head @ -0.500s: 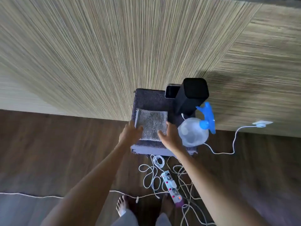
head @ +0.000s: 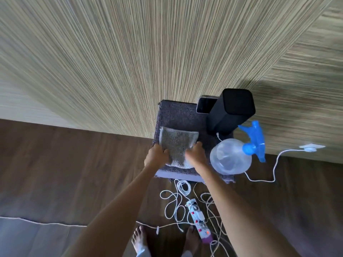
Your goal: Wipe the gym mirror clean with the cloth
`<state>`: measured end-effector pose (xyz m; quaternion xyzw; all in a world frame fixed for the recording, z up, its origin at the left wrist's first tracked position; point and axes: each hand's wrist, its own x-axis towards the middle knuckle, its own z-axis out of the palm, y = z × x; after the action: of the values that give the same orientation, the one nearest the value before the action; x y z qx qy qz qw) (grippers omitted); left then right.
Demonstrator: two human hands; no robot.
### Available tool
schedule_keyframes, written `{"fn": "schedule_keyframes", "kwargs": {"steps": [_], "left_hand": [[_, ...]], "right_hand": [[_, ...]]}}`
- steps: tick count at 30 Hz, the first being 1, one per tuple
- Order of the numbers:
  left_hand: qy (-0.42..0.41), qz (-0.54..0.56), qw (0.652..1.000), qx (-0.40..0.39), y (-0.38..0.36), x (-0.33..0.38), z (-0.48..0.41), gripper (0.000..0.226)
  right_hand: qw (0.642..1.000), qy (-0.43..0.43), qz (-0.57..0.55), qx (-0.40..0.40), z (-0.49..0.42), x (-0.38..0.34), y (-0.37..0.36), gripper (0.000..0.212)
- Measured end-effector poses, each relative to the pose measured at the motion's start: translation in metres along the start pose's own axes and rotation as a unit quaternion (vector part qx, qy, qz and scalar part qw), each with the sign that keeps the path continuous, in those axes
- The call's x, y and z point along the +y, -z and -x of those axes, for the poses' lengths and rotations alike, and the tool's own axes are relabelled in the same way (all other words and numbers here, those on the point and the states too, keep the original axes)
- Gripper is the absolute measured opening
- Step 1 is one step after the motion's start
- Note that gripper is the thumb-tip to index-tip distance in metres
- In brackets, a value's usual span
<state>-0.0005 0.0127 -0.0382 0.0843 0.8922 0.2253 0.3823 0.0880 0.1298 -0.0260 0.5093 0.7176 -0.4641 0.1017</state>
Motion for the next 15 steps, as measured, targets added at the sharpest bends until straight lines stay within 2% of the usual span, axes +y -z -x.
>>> {"fn": "schedule_keyframes", "kwargs": {"steps": [3,5,7,10,11,13,15], "left_hand": [[-0.012,0.107,0.994,-0.025,0.011,0.0,0.006,0.02],[-0.017,0.19,0.981,-0.027,0.027,0.007,0.02,0.017],[-0.023,0.283,0.958,-0.035,0.046,0.014,0.033,0.019],[-0.067,0.412,0.908,-0.044,0.081,0.029,0.054,0.042],[-0.089,0.441,0.892,-0.04,0.094,0.037,0.067,0.038],[-0.129,0.49,0.861,-0.036,0.122,0.054,0.091,0.01],[-0.169,0.534,0.826,-0.066,0.148,0.069,0.116,0.007]], "right_hand": [[0.994,-0.02,-0.103,-0.018,0.015,-0.006,0.007,0.001],[0.987,0.001,-0.157,-0.011,0.031,-0.017,0.016,0.014],[0.979,0.027,-0.203,-0.018,0.044,-0.029,0.026,0.017],[0.967,0.086,-0.239,-0.027,0.066,-0.058,0.05,0.029],[0.962,0.102,-0.252,-0.027,0.075,-0.07,0.059,0.034],[0.946,0.131,-0.295,-0.033,0.094,-0.098,0.079,0.03],[0.934,0.156,-0.318,-0.033,0.118,-0.126,0.1,0.028]]}}
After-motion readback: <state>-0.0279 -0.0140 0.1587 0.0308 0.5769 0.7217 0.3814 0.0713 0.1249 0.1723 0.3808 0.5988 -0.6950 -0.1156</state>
